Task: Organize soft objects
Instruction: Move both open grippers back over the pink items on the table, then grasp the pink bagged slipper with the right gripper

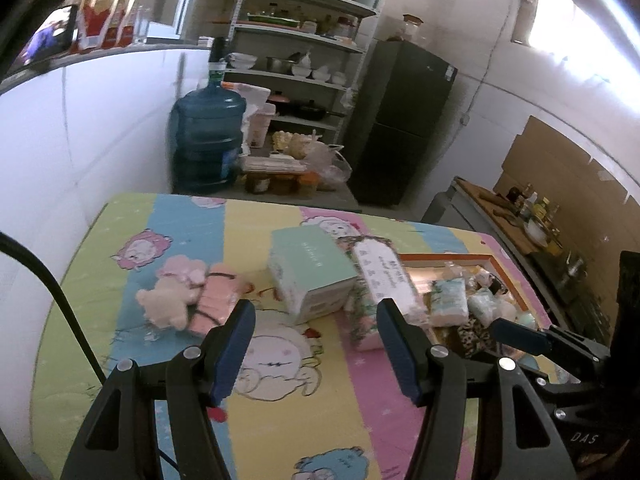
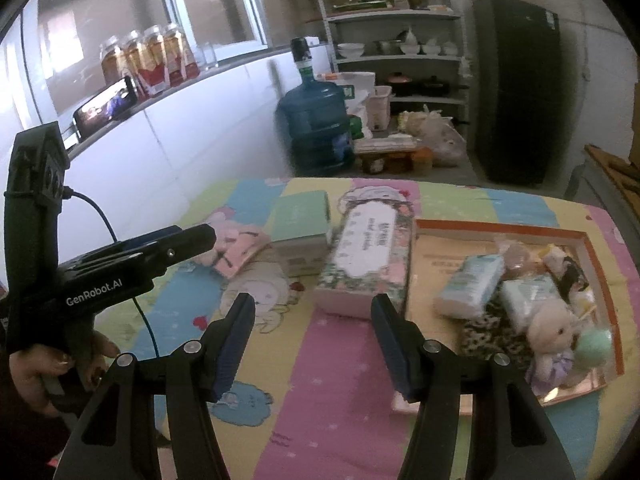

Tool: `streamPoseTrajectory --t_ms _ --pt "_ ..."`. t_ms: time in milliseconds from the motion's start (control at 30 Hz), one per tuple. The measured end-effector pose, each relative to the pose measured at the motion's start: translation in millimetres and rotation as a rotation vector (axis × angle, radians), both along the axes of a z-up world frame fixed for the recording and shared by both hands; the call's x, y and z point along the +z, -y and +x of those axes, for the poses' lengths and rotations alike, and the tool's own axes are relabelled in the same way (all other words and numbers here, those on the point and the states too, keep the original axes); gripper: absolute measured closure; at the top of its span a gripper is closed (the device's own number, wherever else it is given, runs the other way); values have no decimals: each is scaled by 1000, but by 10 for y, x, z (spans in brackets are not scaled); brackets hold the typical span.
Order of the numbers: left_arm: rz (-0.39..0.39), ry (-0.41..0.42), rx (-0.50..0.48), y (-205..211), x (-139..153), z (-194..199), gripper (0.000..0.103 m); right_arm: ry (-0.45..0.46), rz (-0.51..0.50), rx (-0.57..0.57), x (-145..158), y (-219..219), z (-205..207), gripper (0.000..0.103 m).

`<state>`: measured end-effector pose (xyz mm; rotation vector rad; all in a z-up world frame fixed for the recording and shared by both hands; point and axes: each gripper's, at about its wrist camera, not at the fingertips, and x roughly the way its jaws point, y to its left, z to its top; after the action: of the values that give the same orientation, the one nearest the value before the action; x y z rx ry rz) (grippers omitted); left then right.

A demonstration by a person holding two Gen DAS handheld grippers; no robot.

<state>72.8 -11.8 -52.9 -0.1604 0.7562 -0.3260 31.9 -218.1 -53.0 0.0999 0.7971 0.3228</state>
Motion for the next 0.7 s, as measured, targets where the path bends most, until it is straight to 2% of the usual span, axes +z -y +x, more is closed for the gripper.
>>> streamPoseTrajectory --t_ms 400,700 --pt "1 -15 99 -671 -109 -50 40 -22 20 62 -78 -565 98 41" --pt "23 -26 186 -1162 -232 -72 40 -66 46 116 -253 -1128 410 41"
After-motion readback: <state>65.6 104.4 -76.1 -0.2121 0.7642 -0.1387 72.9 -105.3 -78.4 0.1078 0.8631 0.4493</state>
